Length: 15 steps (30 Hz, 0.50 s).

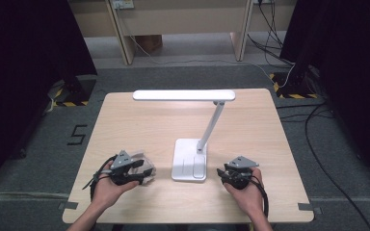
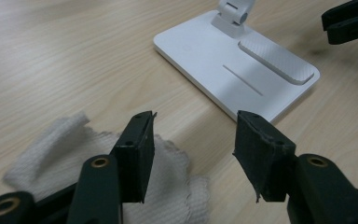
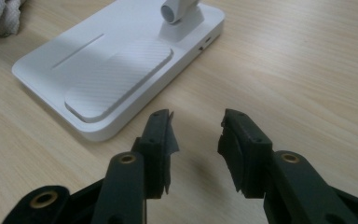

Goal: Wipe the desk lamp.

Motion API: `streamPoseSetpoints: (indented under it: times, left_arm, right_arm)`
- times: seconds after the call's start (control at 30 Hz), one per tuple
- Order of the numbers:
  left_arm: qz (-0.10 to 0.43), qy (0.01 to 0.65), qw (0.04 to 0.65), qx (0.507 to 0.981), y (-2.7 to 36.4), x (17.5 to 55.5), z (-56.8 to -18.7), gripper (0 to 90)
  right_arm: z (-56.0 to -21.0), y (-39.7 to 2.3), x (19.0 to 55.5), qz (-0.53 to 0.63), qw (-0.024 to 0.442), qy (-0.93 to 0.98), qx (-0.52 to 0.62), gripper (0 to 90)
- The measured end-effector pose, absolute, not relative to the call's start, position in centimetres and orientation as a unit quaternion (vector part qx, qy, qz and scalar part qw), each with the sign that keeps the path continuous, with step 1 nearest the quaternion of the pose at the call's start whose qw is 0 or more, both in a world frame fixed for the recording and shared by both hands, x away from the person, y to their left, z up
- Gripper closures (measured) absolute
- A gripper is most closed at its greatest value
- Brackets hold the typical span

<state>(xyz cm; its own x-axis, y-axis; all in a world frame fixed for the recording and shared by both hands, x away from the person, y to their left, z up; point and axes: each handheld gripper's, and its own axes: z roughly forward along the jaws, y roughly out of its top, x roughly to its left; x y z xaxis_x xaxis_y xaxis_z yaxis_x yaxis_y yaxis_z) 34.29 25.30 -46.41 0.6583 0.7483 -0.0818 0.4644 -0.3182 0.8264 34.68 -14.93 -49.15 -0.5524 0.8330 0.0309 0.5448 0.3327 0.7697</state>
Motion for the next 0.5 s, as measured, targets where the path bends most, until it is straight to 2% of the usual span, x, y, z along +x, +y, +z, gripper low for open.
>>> streamPoseSetpoints:
  times: [0.2,0.5]
  left_arm:
    - [0.178,0.404,0.449,0.777,27.9,33.5,-46.7,43.5]
    - [0.195,0.445,0.445,0.752,31.0,33.1,-49.3,40.6]
  right_arm:
    - [-49.0,-16.9,33.8,0.384,0.200,0.782,0.448,60.3]
    - [-49.5,-19.8,32.2,0.399,0.217,0.756,0.472,58.6]
